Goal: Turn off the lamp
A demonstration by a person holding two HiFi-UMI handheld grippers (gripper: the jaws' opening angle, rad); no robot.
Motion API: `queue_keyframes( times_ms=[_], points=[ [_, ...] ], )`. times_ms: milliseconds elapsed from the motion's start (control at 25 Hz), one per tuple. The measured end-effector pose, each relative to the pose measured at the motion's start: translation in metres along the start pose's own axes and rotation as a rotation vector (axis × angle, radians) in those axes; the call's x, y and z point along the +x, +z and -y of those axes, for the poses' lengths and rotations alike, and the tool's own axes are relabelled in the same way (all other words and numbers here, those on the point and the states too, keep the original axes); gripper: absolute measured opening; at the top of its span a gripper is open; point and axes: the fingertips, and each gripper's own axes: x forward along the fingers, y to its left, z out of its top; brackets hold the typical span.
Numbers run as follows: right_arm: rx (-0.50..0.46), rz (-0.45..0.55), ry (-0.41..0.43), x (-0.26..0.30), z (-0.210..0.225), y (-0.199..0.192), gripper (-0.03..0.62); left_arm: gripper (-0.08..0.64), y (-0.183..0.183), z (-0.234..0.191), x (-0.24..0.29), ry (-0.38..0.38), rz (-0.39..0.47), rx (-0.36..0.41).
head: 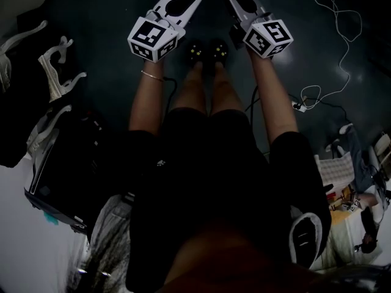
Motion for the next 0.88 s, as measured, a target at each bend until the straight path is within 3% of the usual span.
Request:
queue_keyframes(
  times_ms=[320,880],
  points=[
    [-0.011,-0.01,0.007,-0.016,-0.034,0.022,0.0,0.006,0.046,0.016,-0.021,0.018,0.057,0.033],
    [-0.012,0.069,0.013,-0.045,-0.072,0.075,0.0,0.006,0.1,0.054,-0.037,-0.012,0.069,0.089]
  ],
)
